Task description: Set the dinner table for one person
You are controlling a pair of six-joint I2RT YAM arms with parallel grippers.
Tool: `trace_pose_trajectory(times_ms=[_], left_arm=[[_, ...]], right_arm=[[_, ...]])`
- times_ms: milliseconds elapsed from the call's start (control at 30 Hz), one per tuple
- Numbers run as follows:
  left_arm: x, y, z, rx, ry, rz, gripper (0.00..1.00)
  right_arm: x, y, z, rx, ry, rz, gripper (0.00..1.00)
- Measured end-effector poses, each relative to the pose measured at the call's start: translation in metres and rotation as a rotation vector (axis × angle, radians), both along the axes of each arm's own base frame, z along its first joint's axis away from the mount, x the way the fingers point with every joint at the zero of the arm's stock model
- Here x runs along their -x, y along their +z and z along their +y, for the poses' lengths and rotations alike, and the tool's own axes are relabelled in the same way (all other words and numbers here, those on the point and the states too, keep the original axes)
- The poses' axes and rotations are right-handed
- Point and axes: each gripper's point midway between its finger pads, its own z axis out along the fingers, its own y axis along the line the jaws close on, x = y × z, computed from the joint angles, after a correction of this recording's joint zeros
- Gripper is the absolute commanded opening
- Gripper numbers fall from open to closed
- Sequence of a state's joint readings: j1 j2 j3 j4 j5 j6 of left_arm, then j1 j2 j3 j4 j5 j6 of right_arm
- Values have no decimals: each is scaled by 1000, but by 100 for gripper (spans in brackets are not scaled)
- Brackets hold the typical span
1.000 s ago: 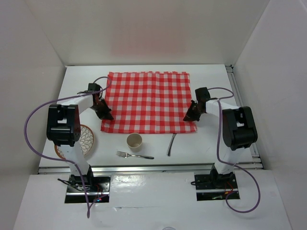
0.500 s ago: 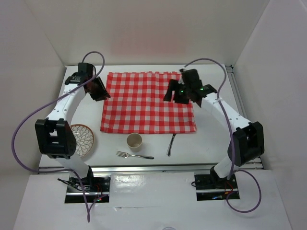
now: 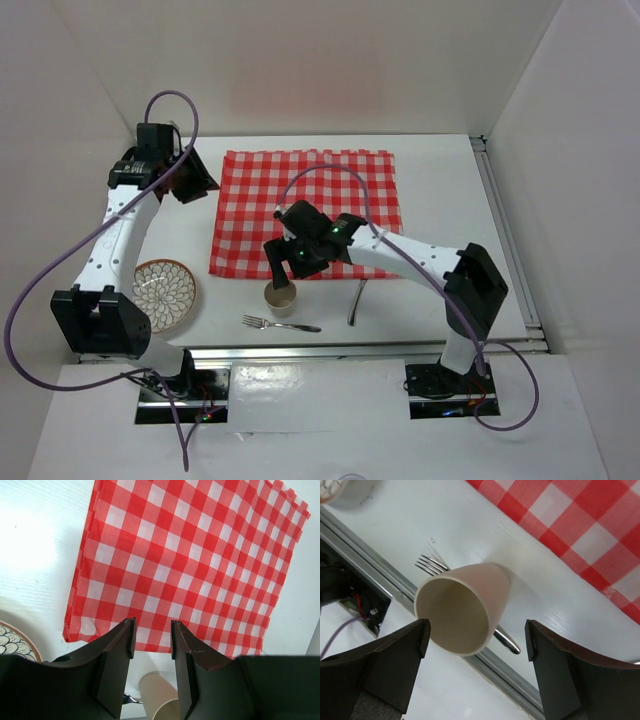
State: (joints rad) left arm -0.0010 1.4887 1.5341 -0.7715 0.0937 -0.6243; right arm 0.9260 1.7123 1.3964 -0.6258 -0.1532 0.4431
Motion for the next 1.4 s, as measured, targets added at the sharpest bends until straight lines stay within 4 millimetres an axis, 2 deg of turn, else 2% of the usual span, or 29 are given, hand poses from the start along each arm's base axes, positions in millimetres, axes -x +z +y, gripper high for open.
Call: trace_pose_trajectory(times_ms=[100,233,267,367,400,467,567,633,733,800,867,900,933,1000,1067,1167,1267,1400], left_arm=[[1,-1,2,0,6,7,49],[3,-3,4,2,9,18,49],[3,-3,4,3,9,18,49],[4,-6,3,3,7,25,48],[5,-8,3,3,6,29,48],[6,-9,4,0,3,34,48],[6,-9,4,-7,-8,35,48],[6,-9,4,-9,-10,34,48],[6,-9,4,-11,-12,34,48],[7,-9,4,-14,-13,34,48],[7,-10,4,-15,-15,36,48],[7,-10,4,-16,-16,36,48],[7,-10,4,-19,-20,36,48],[8,-10,4,-22,-27,36,48],[8,-10,3,-19,-32,38,48],[9,-12,3,-17,-36,43,47],[11,-17,2,-15,-39,56,47],[13,-23,1,-10,-43,72,47]], right_arm=[[7,-16,9,58,17,-6,79],[8,-34,10,132,0,-21,63],[7,-37,8,147,-8,-22,53],[4,-40,4,169,-32,-29,32],[3,-40,3,172,-39,-33,13],[0,-40,0,186,-56,-40,0],[-11,-29,-4,205,-86,-61,0],[-28,-11,-6,201,-109,-89,0],[-90,39,-16,135,-211,-174,0],[-149,76,-36,99,-324,-240,0],[-216,107,-68,71,-457,-312,0],[-250,119,-90,60,-531,-352,0],[-279,125,-112,57,-594,-380,0],[-319,120,-164,86,-702,-393,0],[-337,96,-210,139,-778,-348,0],[-336,51,-258,217,-841,-236,0],[-329,22,-278,266,-862,-155,0],[-335,10,-281,265,-863,-133,0]])
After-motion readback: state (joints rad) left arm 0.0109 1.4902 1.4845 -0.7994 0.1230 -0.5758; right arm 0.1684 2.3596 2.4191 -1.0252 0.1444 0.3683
